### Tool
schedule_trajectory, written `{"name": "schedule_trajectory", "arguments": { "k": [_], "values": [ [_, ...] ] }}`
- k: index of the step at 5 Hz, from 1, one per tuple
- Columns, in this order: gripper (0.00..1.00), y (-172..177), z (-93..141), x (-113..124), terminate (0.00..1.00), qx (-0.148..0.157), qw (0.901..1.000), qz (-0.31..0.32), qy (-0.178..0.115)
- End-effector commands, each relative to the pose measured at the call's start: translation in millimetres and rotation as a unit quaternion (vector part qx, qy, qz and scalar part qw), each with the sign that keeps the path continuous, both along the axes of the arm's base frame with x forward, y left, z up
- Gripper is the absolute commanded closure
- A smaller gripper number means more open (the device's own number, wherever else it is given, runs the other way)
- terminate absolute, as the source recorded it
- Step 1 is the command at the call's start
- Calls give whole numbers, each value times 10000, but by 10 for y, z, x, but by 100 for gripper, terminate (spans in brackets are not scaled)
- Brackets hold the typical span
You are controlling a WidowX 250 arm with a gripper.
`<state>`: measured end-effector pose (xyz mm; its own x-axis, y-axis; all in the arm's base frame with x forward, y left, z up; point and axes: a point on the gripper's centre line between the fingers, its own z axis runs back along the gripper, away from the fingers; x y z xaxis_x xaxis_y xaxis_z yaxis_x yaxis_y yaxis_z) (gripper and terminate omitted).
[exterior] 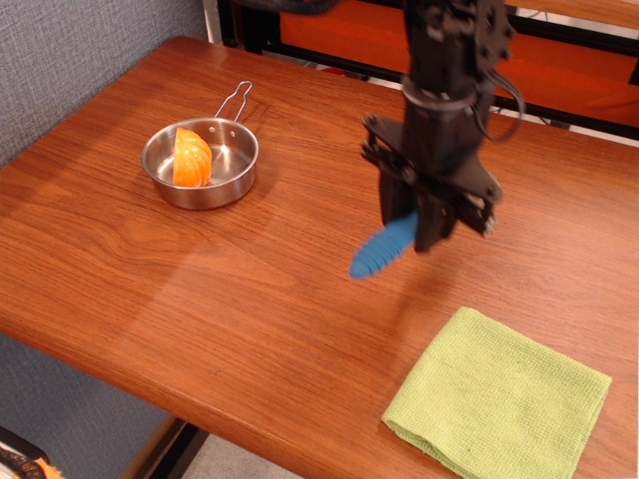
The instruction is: Place the spoon onto the yellow cloth.
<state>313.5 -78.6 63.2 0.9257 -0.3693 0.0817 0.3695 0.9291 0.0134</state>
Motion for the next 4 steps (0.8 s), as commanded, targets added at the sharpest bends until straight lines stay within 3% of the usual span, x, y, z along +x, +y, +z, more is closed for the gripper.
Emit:
{"name": "schedule_trajectory", "arguments": {
  "k": [1,4],
  "values": [
    [100,-388,155,-419,0,-142,9988,-240,-407],
    [100,-713,-192,-639,0,-39,9986,-393,-354]
  ]
}}
